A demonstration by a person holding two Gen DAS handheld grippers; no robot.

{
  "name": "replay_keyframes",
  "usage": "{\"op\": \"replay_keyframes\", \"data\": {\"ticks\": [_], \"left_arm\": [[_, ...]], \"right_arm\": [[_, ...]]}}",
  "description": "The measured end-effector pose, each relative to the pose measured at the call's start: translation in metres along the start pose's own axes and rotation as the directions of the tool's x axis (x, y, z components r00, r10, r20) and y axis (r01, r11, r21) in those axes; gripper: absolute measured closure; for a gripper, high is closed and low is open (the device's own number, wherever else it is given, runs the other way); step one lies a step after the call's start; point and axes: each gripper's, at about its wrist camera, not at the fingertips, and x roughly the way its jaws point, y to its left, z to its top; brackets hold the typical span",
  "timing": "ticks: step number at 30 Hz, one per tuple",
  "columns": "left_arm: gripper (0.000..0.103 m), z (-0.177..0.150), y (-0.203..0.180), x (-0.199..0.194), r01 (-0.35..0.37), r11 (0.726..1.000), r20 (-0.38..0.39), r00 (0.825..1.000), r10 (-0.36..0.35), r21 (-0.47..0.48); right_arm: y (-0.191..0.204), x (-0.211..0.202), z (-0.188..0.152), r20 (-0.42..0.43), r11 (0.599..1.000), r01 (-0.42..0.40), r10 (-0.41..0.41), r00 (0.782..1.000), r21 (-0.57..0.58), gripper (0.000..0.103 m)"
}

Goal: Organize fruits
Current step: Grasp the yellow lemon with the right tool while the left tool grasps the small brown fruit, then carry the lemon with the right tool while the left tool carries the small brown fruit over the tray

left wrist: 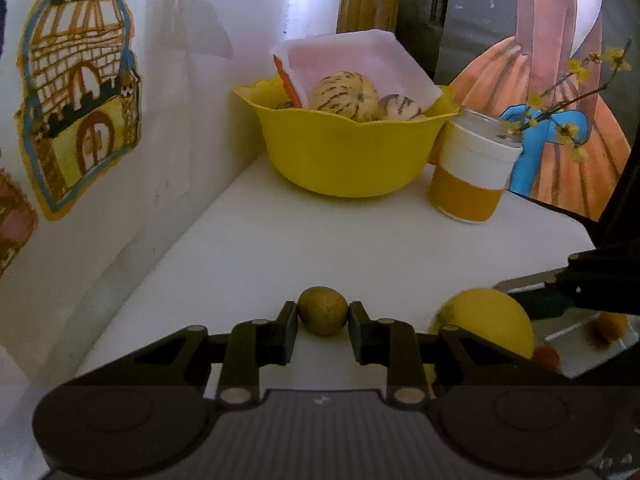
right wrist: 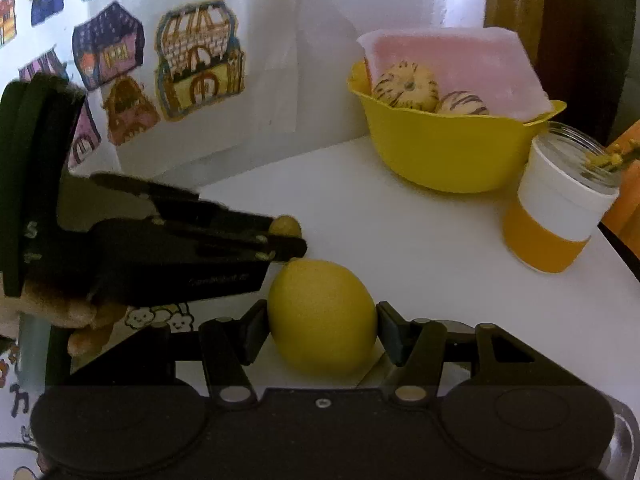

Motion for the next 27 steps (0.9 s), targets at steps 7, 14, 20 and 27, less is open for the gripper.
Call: {"op": "replay_keyframes", "data": {"ticks": [7, 14, 20, 27], "left_arm": [[0.074, 0.001, -0.006, -0.028, -0.013, 1.000, 0.033, 0.999, 0.014, -0.010], [0.074, 0.010, -0.020, -0.052, 0.007, 1.000, 0.080, 0.997, -0.005, -0.025], [0.074, 0.016, -0.059, -0.064, 0.077, 0.997, 0.091, 0.993, -0.077, 0.000], [0.074, 0.012, -0.107, -0.069, 0.177, 0.984, 0.070, 0.981, -0.179, 0.031]], "right_arm": [[0.002, -0.024, -0.001, 0.080, 0.999, -0.020, 0.018, 0.997, 0.028, 0.044], [-0.001, -0.066, -0.007, 0.113, 0.999, 0.008, -0.014, 0.993, 0.051, 0.044], [-0.019, -0.111, -0.026, 0.118, 0.994, 0.078, -0.087, 0.989, 0.079, 0.044], [-0.036, -0.154, -0.060, 0.105, 0.982, 0.158, -0.170, 0.980, 0.107, 0.044]]}}
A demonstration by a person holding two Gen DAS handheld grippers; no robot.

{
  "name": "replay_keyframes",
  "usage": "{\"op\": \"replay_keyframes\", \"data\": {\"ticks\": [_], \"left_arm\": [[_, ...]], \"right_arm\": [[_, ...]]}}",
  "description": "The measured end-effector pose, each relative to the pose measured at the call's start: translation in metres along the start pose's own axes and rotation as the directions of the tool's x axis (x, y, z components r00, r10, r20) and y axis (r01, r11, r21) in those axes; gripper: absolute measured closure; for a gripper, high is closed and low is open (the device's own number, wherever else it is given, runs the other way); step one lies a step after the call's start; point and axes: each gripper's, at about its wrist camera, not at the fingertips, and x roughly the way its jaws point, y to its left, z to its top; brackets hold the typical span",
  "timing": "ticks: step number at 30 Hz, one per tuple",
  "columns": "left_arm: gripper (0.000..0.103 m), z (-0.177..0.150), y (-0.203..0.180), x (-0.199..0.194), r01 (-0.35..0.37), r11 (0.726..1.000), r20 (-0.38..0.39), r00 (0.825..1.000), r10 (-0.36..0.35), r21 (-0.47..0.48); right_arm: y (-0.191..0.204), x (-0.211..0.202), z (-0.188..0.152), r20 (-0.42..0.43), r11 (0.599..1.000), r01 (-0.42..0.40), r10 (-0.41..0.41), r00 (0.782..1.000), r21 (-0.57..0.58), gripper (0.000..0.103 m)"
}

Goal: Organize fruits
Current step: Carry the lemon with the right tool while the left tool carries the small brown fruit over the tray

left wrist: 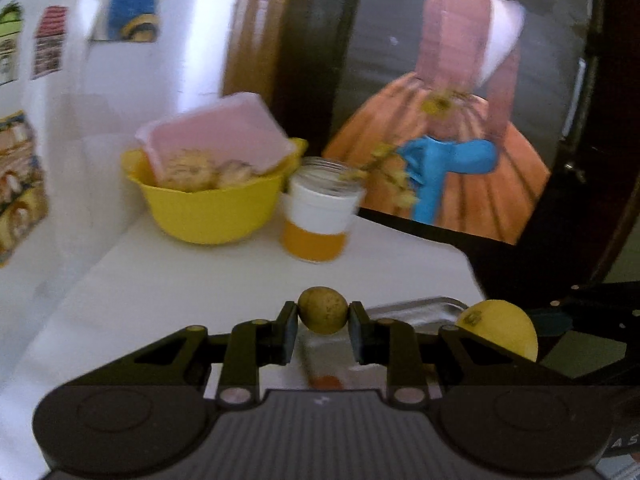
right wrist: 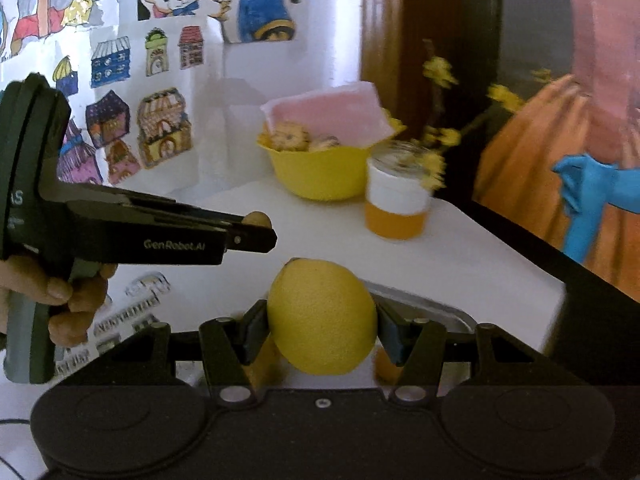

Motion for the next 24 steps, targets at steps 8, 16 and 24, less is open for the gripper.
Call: {"op": "replay_keyframes", "data": {"ticks": [8, 16, 24], "left_arm": [[0.074, -0.021, -0.041, 0.007, 0.079, 0.996, -0.069, 0.995, -0.076, 0.046], [0.074, -0.037, -0.066, 0.015, 0.105, 0.988, -0.126, 0.988, -0.091, 0.110], [0.073, -0.044, -0.076, 0.019, 0.108, 0.983, -0.164, 0.983, -0.084, 0.149]], "right_arm": [[-0.010, -0.024, -0.046, -0.031, 0.999, 0.031, -0.030, 0.999, 0.035, 0.044], [-0.015, -0.028, -0.074, -0.056, 0.997, 0.031, -0.027, 0.998, 0.068, 0.044], [-0.011, -0.026, -0.089, -0.069, 0.998, 0.025, -0.020, 0.997, 0.064, 0.044]]}}
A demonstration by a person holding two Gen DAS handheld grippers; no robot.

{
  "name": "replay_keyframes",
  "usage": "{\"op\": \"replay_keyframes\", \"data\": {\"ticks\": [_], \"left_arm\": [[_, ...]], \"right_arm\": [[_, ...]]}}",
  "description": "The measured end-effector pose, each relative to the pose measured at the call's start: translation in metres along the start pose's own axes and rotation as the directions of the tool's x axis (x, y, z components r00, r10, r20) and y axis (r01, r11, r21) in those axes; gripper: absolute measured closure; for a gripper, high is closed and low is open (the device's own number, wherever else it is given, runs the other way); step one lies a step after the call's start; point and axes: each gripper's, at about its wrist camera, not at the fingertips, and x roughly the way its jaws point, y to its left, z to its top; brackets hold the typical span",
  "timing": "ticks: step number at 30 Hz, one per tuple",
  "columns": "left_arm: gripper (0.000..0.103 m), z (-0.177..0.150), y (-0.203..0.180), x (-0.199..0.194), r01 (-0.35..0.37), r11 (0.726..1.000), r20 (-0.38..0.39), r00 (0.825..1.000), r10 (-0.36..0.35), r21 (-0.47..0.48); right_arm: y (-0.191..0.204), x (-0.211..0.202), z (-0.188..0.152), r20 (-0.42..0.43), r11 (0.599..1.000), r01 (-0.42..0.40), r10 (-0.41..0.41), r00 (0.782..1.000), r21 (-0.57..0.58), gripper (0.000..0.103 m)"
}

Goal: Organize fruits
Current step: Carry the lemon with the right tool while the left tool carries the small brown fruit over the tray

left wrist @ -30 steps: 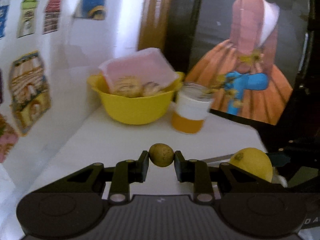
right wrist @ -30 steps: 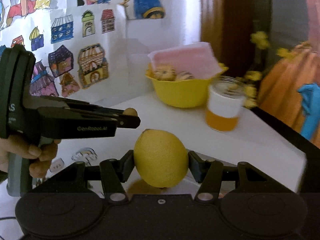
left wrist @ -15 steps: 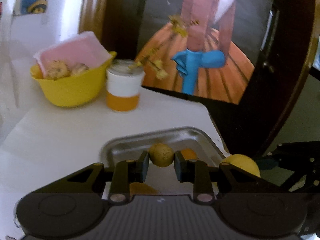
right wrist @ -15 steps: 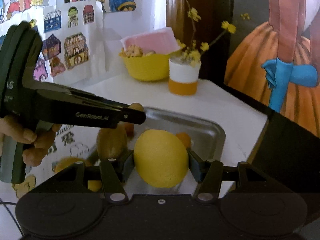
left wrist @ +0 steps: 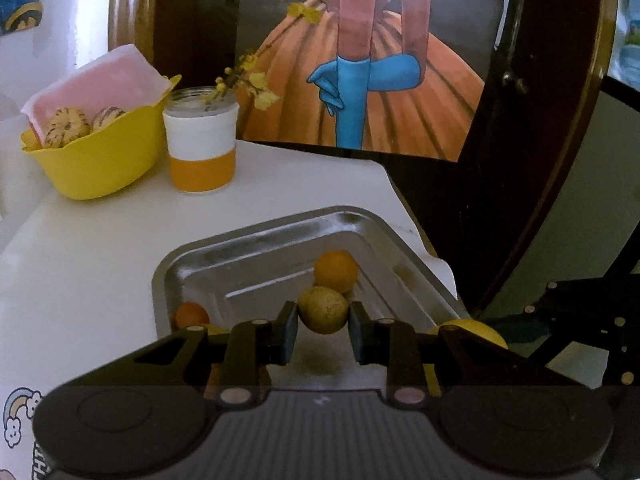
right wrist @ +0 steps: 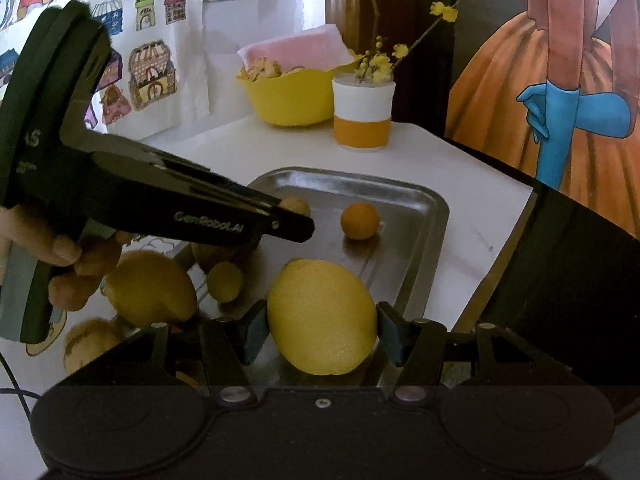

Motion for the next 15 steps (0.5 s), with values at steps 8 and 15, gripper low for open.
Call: {"op": "replay_keyframes", "data": {"ticks": [8, 15], "left_arm": [[0.073, -0.0030, -0.0065, 0.0063, -0.008, 1.000, -0.031, 0.999, 0.009, 0.020], [0.073, -0.0034, -0.0090, 0.0096, -0.021, 0.999, -0.055, 0.998, 0.023, 0.031]], "right_arm": [[-0.0001, 0.0004, -0.0041, 0.009, 1.000, -0.003, 0.003, 1.000, 0.006, 0.044], [0.0006, 0.0008, -0.0045, 0.017, 1.000, 0.003, -0.003, 1.000, 0.006, 0.044]]}}
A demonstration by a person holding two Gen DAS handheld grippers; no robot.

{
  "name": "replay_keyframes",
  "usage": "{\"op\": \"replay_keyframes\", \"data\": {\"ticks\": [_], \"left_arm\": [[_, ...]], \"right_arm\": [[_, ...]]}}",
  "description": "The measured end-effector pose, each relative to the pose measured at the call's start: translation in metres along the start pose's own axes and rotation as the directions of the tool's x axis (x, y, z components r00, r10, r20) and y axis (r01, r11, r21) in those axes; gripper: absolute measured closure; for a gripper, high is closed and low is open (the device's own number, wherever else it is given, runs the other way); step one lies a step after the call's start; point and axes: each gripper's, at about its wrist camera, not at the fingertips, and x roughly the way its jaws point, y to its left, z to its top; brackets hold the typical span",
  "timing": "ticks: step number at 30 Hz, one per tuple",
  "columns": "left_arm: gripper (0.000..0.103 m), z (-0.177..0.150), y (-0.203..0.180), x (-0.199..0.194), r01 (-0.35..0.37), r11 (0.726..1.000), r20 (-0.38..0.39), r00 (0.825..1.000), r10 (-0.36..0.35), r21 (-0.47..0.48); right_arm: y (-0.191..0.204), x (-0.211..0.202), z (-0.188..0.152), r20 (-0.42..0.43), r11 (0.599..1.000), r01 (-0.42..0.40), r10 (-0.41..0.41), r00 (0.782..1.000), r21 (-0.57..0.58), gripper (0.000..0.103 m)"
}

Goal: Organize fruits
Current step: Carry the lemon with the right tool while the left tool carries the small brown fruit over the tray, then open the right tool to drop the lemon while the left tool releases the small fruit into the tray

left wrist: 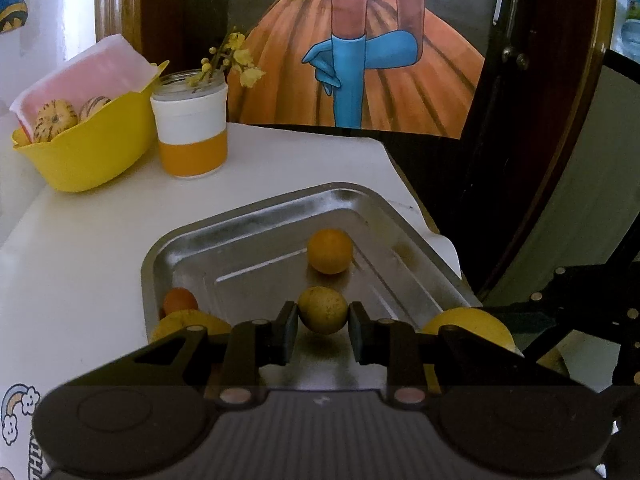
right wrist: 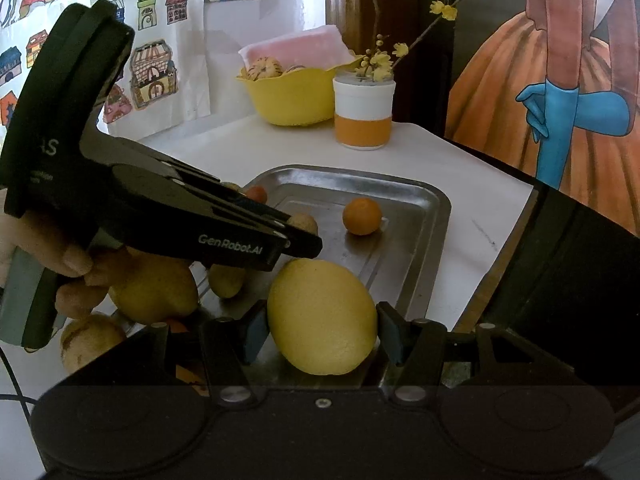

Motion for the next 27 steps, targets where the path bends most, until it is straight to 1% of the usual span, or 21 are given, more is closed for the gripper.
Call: {"op": "replay_keyframes", "data": {"ticks": [8, 10, 12, 13, 15, 16, 17, 19, 21, 24, 27], "left_arm": [[0.073, 0.001, -0.002, 0.000, -0.014, 1.000, -0.004, 1.000, 0.014, 0.009], [0.068, 0.000, -0.002, 0.000, -0.011, 1.000, -0.006, 1.000, 0.011, 0.012], [0.056, 0.000, -0.001, -0.002, -0.002, 1.000, -0.003, 1.000, 0.002, 0.000], [0.052, 0.000, 0.000, -0.004, 0.009, 1.000, 0.003, 1.000, -0.009, -0.008], [0.037, -0.001, 0.001, -0.011, 0.022, 0.999, 0.032, 0.999, -0.022, -0.024], [0.034, -0.001, 0.002, -0.015, 0.021, 0.999, 0.048, 0.999, -0.019, -0.029], [0.028, -0.002, 0.003, -0.020, 0.019, 0.999, 0.064, 0.998, -0.017, -0.033], [0.024, -0.004, 0.005, -0.029, 0.023, 0.999, 0.092, 0.996, -0.019, -0.040], [0.015, -0.007, 0.008, -0.043, 0.019, 0.998, 0.122, 0.992, -0.012, -0.055], [0.005, -0.012, 0.014, -0.062, 0.005, 0.995, 0.169, 0.986, 0.011, -0.095], [0.001, -0.021, 0.023, -0.082, -0.017, 0.990, 0.204, 0.978, 0.045, -0.137]], "right_arm": [[0.002, 0.001, -0.001, 0.010, 1.000, 0.014, -0.014, 1.000, 0.009, 0.043], [0.002, 0.000, -0.002, 0.014, 1.000, 0.018, -0.018, 1.000, 0.016, 0.043], [0.002, 0.000, -0.003, 0.019, 1.000, 0.021, -0.021, 1.000, 0.023, 0.043], [0.002, -0.001, -0.004, 0.021, 0.999, 0.022, -0.023, 1.000, 0.027, 0.042], [0.003, -0.003, -0.005, 0.036, 0.999, 0.018, -0.020, 0.999, 0.048, 0.031], [0.003, -0.005, -0.005, 0.049, 0.998, 0.020, -0.023, 0.999, 0.059, 0.029], [0.005, -0.008, -0.005, 0.062, 0.997, 0.019, -0.024, 0.998, 0.069, 0.027], [0.008, -0.013, -0.006, 0.080, 0.997, 0.015, -0.022, 0.997, 0.082, 0.024], [0.014, -0.020, -0.008, 0.107, 0.996, 0.027, -0.037, 0.994, 0.089, 0.020], [0.024, -0.031, -0.012, 0.145, 0.993, 0.041, -0.056, 0.988, 0.107, 0.014], [0.034, -0.045, -0.016, 0.184, 0.989, 0.049, -0.075, 0.980, 0.142, 0.007]]}}
